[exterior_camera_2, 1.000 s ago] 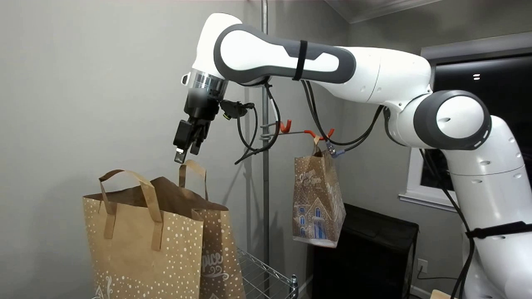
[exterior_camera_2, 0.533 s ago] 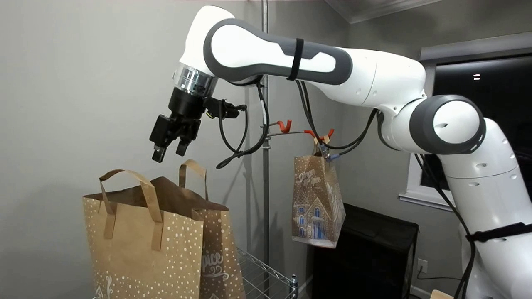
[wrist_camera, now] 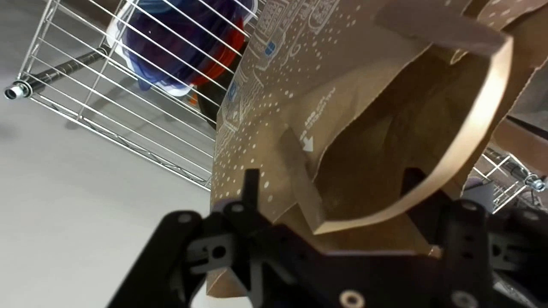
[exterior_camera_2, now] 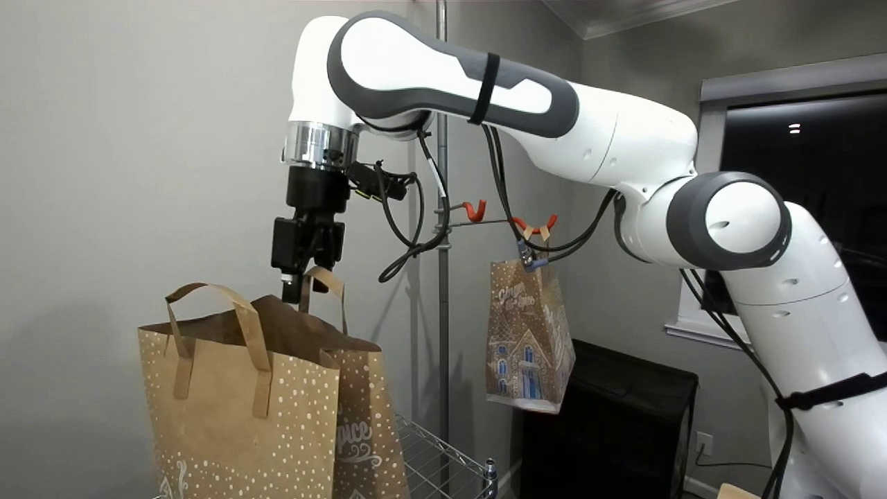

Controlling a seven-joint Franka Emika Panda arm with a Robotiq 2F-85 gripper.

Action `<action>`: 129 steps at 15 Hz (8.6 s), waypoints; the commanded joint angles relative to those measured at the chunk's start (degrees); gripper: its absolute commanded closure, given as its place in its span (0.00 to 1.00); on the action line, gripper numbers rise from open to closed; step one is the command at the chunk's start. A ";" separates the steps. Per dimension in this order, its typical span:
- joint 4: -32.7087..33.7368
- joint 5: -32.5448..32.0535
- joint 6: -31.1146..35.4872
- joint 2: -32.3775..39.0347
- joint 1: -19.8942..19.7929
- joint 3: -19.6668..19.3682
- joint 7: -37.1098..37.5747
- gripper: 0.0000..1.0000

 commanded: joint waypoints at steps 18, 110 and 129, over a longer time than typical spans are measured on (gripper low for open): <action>8.79 -3.87 -16.62 2.79 1.93 -4.48 9.94 0.96; -15.50 3.62 11.44 -12.43 3.31 -9.71 -5.50 0.00; -16.49 -6.46 -9.27 -16.17 8.13 -9.84 11.37 0.00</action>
